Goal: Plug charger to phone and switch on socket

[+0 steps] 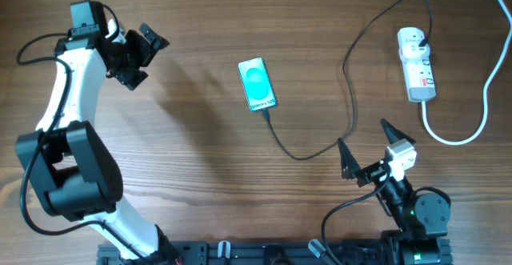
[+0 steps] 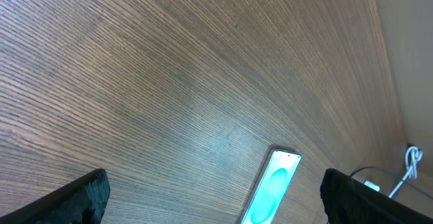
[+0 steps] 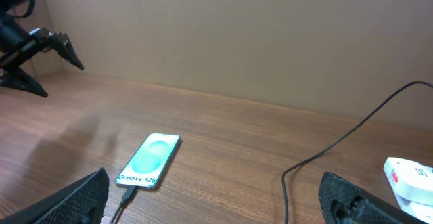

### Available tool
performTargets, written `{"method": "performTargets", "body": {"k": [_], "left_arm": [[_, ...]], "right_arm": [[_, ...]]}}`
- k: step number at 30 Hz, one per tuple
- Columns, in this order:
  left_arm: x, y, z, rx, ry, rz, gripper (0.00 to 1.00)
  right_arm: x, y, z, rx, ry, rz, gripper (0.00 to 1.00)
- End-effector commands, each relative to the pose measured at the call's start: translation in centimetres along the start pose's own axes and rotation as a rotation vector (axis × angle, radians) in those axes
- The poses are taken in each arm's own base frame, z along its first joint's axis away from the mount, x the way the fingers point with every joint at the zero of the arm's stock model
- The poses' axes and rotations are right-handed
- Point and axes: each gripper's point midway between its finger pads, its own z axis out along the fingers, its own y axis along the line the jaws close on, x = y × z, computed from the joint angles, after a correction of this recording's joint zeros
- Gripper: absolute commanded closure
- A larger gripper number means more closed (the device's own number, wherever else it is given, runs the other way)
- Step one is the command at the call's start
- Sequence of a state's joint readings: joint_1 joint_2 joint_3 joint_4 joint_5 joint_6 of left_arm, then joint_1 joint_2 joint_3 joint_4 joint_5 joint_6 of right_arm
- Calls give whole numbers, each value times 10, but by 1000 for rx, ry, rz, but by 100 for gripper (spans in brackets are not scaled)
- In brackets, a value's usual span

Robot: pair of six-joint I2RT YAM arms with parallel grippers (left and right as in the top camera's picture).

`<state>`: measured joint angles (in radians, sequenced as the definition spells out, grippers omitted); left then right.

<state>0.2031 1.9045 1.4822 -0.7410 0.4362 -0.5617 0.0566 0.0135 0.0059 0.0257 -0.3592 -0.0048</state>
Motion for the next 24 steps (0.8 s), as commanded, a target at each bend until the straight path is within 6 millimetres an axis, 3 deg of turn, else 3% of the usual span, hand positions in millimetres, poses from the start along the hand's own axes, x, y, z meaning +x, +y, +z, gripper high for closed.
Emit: {"method": "performTargets", "body": {"k": [1, 11, 14, 16, 18, 19, 20, 21, 23, 24], "left_arm": [[-1, -1, 0, 7, 3, 6, 0], [0, -3, -3, 10, -1, 10, 0], [4, -27, -26, 53, -44, 61, 0], [15, -65, -76, 137, -134, 146, 0], [35, -102, -141, 242, -243, 240, 0], [50, -117, -183, 306, -318, 290, 0], [61, -125, -214, 353, -376, 324, 0], [61, -126, -245, 353, -491, 330, 0], [72, -115, -310, 337, -711, 325, 0], [81, -113, -328, 353, -752, 331, 0]], "right_arm": [[-3, 2, 0, -6, -11, 3, 0], [-3, 2, 0, -6, -11, 3, 0], [-3, 2, 0, -6, -11, 3, 0], [-3, 2, 0, -6, -11, 3, 0], [-3, 2, 0, -6, -11, 3, 0], [-3, 2, 0, -6, -11, 3, 0], [-3, 2, 0, -6, -11, 3, 0], [-3, 2, 0, -6, -11, 3, 0], [-3, 2, 0, -6, -11, 4, 0], [-3, 2, 0, -6, -11, 3, 0]]}}
